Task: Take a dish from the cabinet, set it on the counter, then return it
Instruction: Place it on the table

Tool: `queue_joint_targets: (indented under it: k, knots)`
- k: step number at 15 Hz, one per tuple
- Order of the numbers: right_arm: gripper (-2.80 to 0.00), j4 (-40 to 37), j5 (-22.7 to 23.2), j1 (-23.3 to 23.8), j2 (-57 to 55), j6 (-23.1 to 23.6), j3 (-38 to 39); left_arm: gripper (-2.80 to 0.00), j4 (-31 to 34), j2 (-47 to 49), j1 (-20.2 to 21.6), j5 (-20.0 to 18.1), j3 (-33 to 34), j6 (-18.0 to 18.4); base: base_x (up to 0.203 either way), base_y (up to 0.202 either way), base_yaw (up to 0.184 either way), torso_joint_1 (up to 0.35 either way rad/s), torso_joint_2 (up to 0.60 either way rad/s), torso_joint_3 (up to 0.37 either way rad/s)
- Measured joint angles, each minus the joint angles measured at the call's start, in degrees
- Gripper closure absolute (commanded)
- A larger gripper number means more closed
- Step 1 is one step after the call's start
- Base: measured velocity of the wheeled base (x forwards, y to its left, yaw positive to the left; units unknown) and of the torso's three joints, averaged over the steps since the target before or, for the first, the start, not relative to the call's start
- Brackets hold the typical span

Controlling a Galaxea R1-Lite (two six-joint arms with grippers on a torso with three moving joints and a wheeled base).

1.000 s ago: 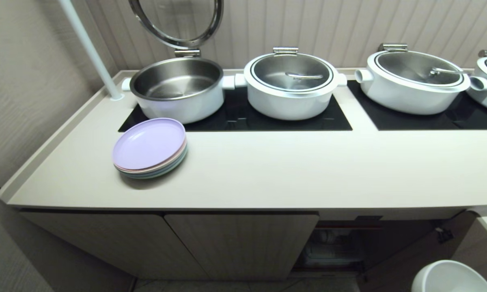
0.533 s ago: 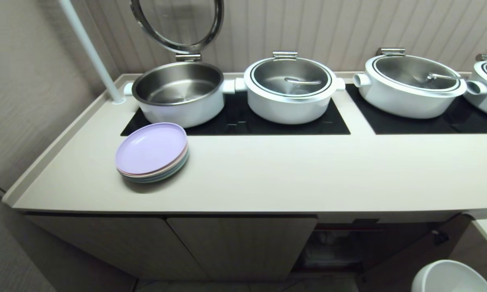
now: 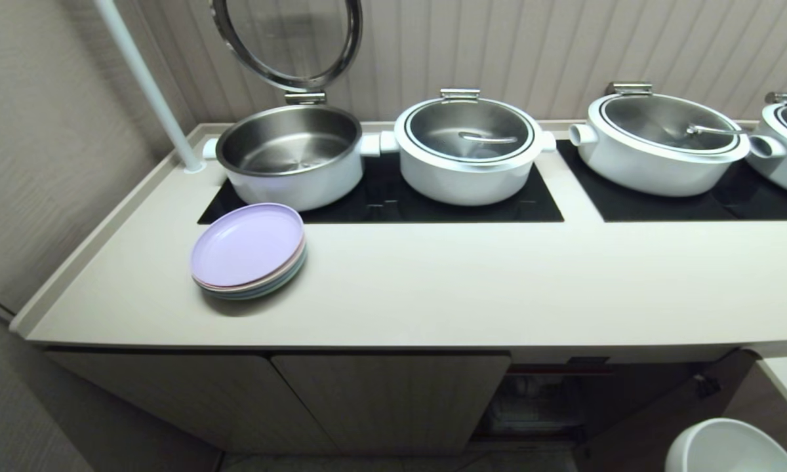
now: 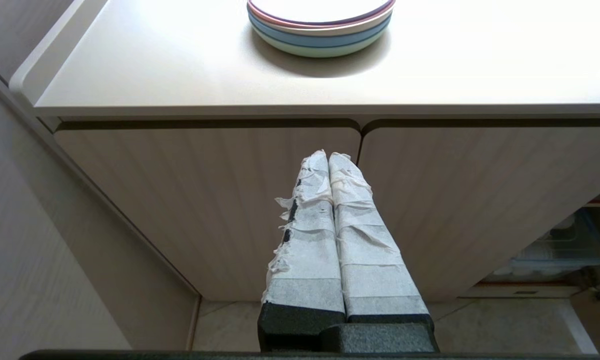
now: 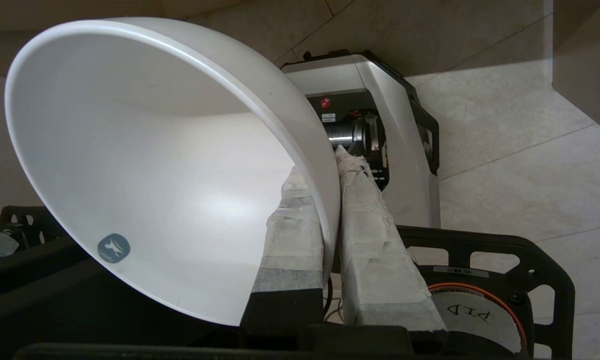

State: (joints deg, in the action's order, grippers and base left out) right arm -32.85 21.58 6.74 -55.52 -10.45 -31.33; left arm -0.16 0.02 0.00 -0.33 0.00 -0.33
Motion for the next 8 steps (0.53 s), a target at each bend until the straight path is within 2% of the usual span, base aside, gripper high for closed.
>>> queue_joint_targets:
  k: [8]
  knots:
    - [0.00, 0.13, -0.35, 0.54, -0.38, 0.15, -0.07, 0.00, 0.00, 0.00, 0.00, 0.00, 0.00, -0.02, 0.000, 0.000, 0.000, 0.000, 0.00, 0.000]
